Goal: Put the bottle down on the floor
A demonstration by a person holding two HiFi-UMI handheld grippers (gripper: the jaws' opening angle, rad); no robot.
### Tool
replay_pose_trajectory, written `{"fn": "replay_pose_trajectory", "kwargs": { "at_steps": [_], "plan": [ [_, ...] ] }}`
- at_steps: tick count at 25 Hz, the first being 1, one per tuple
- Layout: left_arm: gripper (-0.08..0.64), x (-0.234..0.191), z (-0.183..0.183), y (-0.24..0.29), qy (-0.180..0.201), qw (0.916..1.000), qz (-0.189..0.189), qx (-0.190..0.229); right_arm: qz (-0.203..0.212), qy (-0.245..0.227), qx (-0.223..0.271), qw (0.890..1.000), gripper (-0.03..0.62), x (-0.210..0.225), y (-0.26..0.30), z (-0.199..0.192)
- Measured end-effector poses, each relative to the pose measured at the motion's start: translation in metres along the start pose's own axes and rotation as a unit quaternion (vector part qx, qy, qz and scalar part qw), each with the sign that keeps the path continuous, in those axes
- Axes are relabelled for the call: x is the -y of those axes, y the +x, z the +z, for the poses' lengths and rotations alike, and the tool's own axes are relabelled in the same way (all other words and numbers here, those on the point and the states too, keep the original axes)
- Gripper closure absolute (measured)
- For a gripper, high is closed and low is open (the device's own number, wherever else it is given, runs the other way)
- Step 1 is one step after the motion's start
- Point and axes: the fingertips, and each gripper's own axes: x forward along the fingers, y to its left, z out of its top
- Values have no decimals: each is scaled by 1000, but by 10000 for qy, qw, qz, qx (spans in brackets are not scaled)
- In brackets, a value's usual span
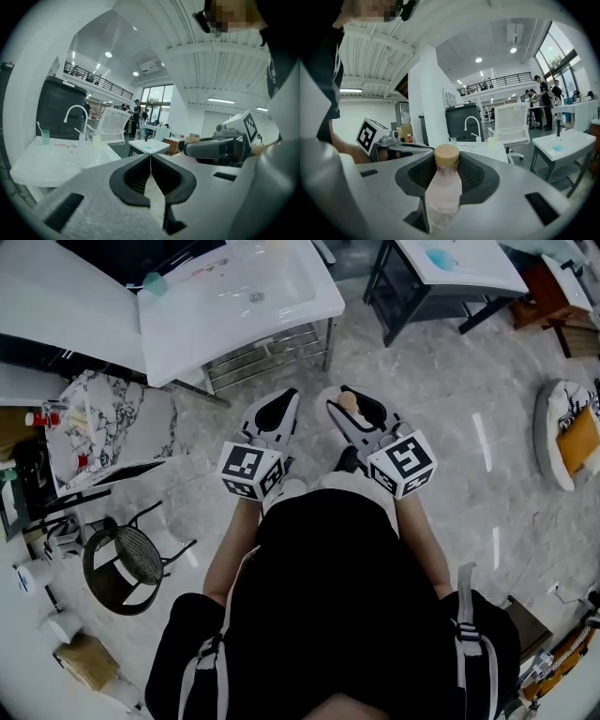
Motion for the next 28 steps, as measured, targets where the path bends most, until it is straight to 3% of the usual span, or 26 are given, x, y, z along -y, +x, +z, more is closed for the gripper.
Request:
{"fn": "replay_pose_trajectory", "kwargs": {
  "at_steps": [13,21,28],
  "plan": [
    [540,51,-21,100,-94,9992,-119,-364,-475,213,-209,9984,453,116,-58,-26],
    [540,71,-30,134,122,9961,-653,-585,-1269,368,-149,9911,453,158,-90,-39],
    [540,75,-24,153,234,9887,-1312,-682,-2078,507,-14,9769,451,165,-107,-34]
  ]
}}
